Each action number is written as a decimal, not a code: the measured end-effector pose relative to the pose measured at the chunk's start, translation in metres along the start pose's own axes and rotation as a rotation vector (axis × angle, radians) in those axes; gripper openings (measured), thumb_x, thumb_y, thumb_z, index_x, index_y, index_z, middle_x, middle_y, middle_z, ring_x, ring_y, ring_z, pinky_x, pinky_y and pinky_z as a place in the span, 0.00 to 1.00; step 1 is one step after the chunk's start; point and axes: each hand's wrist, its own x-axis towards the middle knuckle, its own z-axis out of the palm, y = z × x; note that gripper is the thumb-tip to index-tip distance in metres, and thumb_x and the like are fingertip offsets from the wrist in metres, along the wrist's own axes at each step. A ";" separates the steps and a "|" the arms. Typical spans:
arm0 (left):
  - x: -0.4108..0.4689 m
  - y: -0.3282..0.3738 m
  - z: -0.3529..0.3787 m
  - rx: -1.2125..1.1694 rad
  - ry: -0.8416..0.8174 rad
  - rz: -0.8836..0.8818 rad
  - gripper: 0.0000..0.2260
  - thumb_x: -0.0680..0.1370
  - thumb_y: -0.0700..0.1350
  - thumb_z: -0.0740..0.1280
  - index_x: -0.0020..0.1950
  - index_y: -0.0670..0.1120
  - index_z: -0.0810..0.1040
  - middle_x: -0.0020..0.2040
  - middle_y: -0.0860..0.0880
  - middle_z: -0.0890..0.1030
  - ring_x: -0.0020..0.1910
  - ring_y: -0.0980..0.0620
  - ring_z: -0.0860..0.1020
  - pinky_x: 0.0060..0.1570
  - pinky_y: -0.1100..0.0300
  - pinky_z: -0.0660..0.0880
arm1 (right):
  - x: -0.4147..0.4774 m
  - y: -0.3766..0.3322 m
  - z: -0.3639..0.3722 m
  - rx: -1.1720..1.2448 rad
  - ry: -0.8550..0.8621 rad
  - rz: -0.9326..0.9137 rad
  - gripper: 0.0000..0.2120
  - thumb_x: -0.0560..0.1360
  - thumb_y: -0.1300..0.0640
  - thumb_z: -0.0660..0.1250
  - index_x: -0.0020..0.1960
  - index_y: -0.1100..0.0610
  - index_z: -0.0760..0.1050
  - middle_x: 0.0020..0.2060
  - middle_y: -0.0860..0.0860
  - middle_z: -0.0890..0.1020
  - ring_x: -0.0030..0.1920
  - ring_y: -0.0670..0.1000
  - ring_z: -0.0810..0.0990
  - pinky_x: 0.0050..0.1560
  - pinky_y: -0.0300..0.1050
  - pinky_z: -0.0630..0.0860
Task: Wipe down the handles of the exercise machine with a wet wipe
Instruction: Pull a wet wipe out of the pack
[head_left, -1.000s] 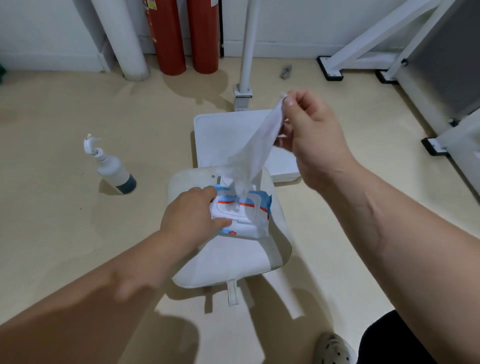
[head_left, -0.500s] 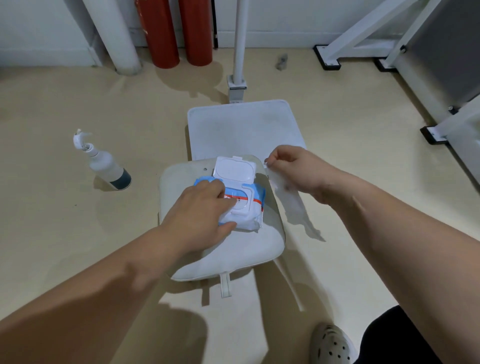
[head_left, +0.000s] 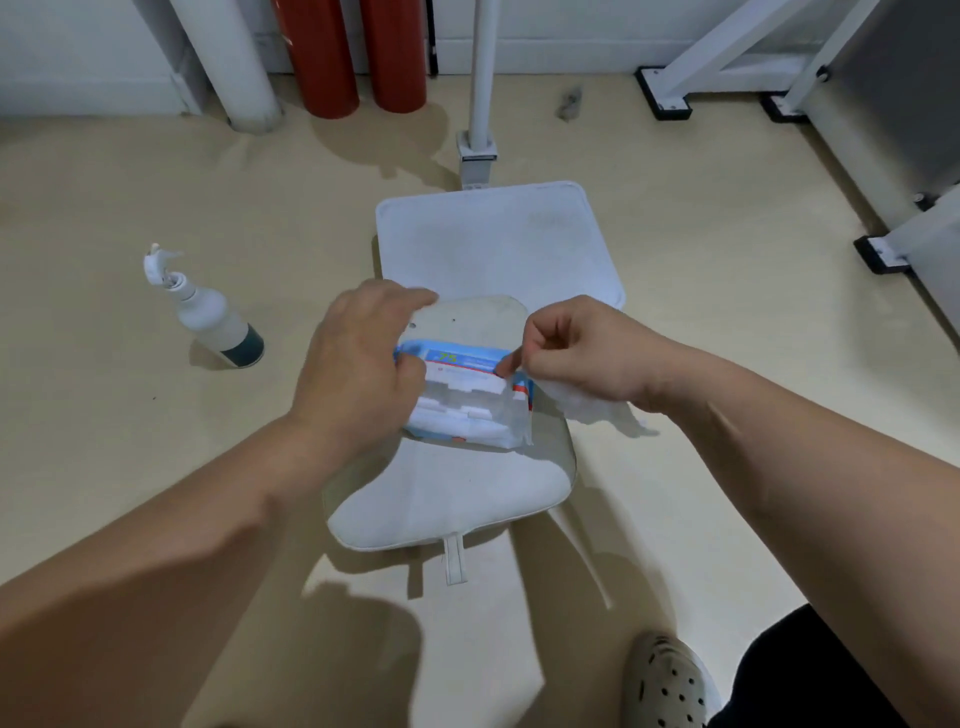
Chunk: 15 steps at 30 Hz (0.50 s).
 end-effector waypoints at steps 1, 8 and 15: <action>-0.001 -0.002 0.001 0.027 -0.058 0.107 0.20 0.71 0.42 0.60 0.61 0.44 0.82 0.57 0.44 0.80 0.51 0.42 0.75 0.55 0.48 0.73 | -0.001 0.002 0.000 -0.038 -0.044 0.010 0.11 0.61 0.43 0.68 0.29 0.50 0.74 0.32 0.55 0.79 0.58 0.64 0.82 0.45 0.52 0.75; -0.021 -0.001 0.015 0.332 -0.369 0.341 0.10 0.70 0.41 0.64 0.47 0.49 0.83 0.52 0.47 0.81 0.42 0.43 0.73 0.40 0.53 0.69 | 0.003 0.005 0.004 -0.043 -0.071 0.039 0.11 0.60 0.42 0.67 0.30 0.49 0.77 0.40 0.60 0.85 0.59 0.60 0.83 0.47 0.49 0.75; -0.023 0.009 0.018 0.220 -0.388 0.155 0.15 0.71 0.48 0.60 0.48 0.52 0.87 0.54 0.48 0.81 0.46 0.40 0.75 0.44 0.51 0.69 | 0.005 0.000 -0.001 -0.003 -0.070 0.033 0.07 0.77 0.57 0.70 0.41 0.56 0.80 0.45 0.59 0.86 0.44 0.53 0.82 0.45 0.49 0.74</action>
